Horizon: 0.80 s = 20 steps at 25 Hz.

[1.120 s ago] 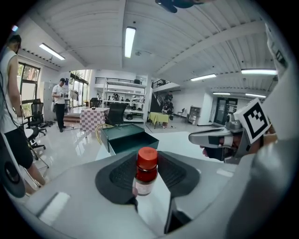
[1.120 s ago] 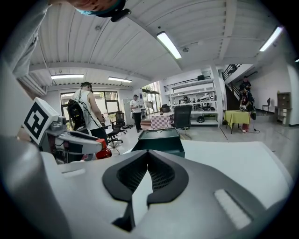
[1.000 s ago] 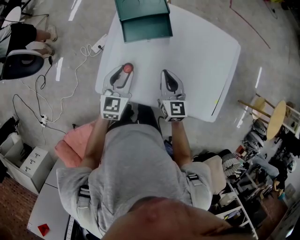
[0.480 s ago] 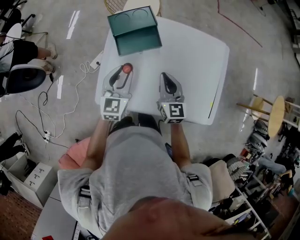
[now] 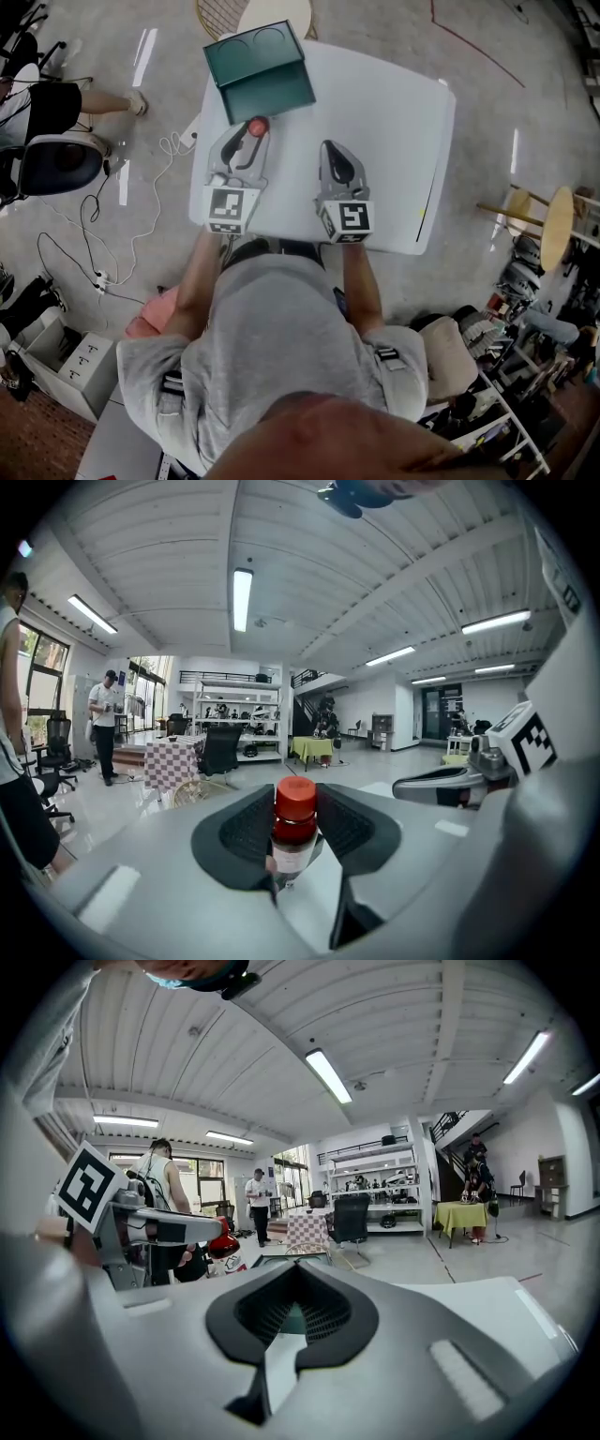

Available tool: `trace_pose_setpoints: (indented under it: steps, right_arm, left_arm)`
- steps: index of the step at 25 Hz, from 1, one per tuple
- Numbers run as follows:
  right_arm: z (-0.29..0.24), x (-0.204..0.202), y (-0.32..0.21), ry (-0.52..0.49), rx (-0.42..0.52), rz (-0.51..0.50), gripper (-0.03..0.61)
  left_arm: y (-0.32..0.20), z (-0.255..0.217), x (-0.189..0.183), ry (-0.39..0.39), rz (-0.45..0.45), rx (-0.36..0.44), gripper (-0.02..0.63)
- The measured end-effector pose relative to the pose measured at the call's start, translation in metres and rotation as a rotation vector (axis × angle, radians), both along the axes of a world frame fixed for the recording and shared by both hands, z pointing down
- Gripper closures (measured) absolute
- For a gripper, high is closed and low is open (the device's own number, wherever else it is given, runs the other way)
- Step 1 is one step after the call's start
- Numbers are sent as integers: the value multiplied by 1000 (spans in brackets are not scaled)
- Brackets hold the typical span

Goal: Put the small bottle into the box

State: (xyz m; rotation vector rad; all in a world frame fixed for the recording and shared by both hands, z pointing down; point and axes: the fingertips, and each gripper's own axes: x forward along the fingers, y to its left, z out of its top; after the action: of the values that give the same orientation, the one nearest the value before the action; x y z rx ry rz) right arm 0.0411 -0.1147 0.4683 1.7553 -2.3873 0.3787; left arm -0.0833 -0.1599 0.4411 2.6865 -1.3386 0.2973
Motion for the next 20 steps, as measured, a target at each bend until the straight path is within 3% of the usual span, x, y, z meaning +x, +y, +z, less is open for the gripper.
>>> trace_pose_setpoints:
  steps: [20]
  right_arm:
    - [44,50,-69,-42,-82,53,575]
  left_arm:
    - [-84,63,74,-21,80,-85,466]
